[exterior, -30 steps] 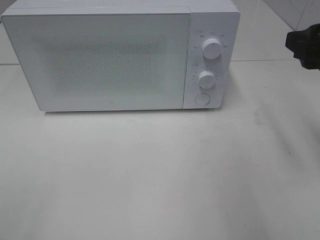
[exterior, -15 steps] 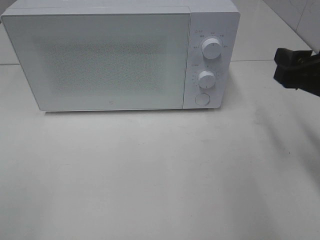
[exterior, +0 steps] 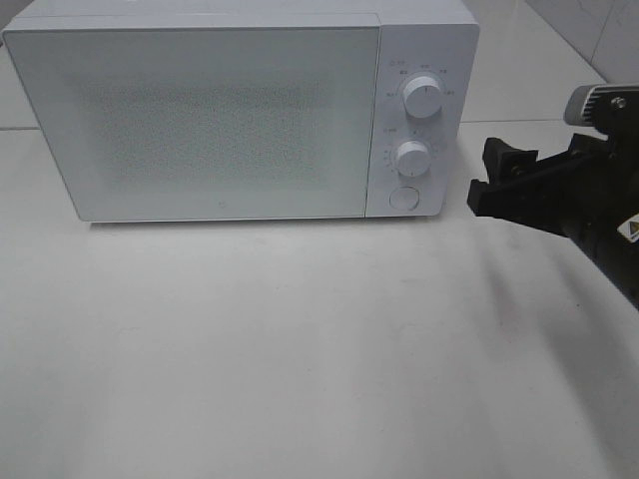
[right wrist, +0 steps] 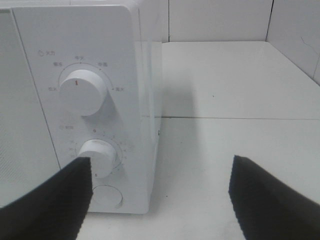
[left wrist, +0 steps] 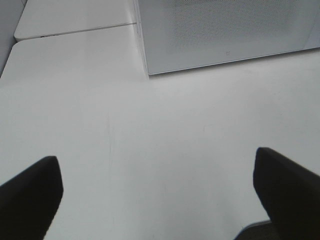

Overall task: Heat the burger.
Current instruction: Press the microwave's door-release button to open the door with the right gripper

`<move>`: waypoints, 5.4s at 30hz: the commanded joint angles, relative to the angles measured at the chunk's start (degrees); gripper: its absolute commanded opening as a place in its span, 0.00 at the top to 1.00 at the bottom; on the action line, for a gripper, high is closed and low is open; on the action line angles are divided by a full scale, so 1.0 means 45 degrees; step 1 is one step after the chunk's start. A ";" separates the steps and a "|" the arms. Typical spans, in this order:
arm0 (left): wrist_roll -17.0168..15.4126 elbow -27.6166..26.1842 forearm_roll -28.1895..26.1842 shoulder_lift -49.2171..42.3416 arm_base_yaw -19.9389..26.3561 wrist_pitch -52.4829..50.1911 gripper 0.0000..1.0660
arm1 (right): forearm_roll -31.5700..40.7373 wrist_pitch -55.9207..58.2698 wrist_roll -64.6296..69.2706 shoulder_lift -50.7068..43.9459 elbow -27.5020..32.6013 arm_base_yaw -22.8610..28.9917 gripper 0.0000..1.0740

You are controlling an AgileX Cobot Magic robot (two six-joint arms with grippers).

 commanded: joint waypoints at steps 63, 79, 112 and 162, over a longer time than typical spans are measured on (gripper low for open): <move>-0.0051 0.0038 -0.0038 -0.0242 0.0000 -0.0038 0.09 | 0.3005 0.0293 2.0054 0.2750 -0.1324 0.3361 1.00; -0.0051 0.0038 -0.0038 -0.0242 0.0000 -0.0038 0.09 | 0.2763 0.1273 2.0537 0.4507 -0.2954 0.2381 1.00; -0.0051 0.0038 -0.0038 -0.0242 0.0000 -0.0038 0.09 | 0.0789 0.3591 2.0372 0.7499 -0.7143 -0.0344 1.00; -0.0051 0.0038 -0.0013 -0.0242 0.0000 -0.0038 0.09 | 0.0484 -0.0204 2.0576 0.8505 -0.8824 -0.0306 1.00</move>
